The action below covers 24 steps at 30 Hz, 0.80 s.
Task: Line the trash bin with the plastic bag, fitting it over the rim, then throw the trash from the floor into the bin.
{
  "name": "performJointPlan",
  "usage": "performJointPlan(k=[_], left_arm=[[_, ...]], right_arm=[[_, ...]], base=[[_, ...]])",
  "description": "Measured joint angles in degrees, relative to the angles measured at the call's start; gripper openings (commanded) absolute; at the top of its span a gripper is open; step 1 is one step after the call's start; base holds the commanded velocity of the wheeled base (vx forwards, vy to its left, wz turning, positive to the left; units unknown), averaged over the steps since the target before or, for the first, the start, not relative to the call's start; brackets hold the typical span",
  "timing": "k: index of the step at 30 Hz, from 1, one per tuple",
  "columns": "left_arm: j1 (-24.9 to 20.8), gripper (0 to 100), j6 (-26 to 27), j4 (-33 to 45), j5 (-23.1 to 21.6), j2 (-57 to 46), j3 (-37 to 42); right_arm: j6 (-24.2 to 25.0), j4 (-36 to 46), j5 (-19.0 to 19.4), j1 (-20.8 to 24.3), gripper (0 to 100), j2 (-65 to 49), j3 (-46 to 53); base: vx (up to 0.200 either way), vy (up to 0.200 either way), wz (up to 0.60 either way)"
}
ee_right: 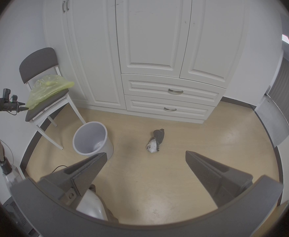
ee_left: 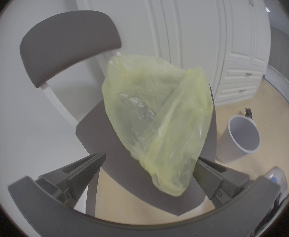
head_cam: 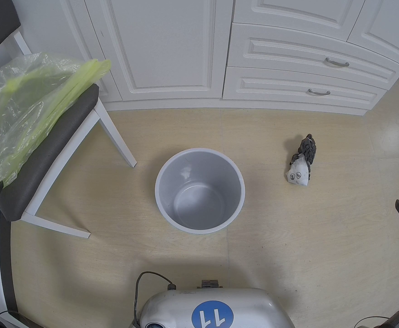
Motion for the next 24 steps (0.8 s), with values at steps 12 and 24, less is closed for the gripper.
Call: performJointPlan(k=[12, 24], left_arm=[[-1.66, 100, -7.08, -11.76, 12.73, 3.61, -2.95], [-2.35, 100, -6.68, -14.21, 12.73, 6.56, -1.68]], right_arm=[[-1.51, -0.02, 0.06, 0.15, 100, 0.0, 0.56], [-2.11, -0.02, 0.09, 0.74, 100, 0.0, 1.35]], base=[[0.0, 0.0, 0.0], [0.0, 0.0, 0.0]])
